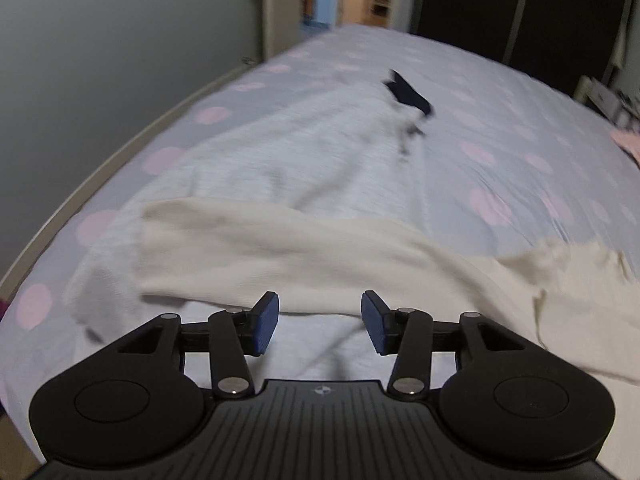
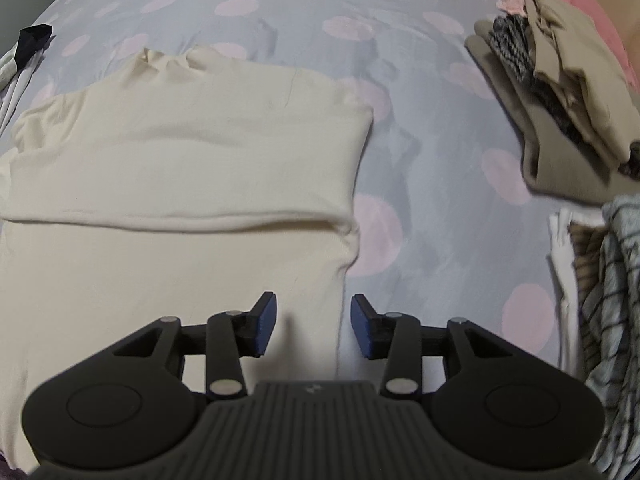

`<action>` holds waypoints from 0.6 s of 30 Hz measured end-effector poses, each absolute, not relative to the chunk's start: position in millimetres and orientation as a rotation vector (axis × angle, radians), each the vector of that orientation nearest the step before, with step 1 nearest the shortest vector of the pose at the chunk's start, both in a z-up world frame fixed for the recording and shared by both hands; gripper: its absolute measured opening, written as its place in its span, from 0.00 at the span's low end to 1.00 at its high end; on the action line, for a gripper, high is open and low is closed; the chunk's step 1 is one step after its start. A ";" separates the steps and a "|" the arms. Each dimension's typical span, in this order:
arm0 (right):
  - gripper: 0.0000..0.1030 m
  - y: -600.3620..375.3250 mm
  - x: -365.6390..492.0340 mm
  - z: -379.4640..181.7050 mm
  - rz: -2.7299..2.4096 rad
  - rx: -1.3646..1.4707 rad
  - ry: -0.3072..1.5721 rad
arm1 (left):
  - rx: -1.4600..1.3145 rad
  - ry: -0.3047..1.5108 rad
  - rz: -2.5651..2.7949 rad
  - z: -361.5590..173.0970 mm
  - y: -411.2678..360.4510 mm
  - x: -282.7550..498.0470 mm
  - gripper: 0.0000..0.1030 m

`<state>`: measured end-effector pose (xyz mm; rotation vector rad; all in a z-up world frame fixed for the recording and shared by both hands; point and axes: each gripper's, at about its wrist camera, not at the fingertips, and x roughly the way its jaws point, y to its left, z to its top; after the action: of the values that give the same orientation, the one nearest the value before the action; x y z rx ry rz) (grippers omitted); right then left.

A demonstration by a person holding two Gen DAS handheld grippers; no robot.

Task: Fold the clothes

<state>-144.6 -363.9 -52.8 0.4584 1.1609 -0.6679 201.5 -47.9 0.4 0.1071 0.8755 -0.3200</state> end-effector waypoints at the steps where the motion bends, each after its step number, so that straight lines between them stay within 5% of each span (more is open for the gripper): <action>1: 0.43 -361.9 -144.3 -53.1 -0.663 0.465 1.163 | 0.092 0.865 -0.297 1.0 -40.8 203.8 0.43; 15: 0.47 -347.2 -129.9 -43.4 -0.686 0.405 1.131 | -0.222 0.953 -0.114 -36.8 25.0 258.5 0.40; 16: 0.47 -346.0 -127.6 -42.8 -0.689 0.394 1.133 | -0.229 0.947 -0.097 -39.4 26.3 261.3 0.37; 18: 0.47 -342.2 -122.6 -40.7 -0.687 0.366 1.128 | -0.249 0.927 -0.073 -39.7 29.3 262.7 0.10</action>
<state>-122.6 -342.2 -40.7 0.3656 1.1280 -0.6875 262.7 29.3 -39.7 -0.2493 0.9270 -0.0731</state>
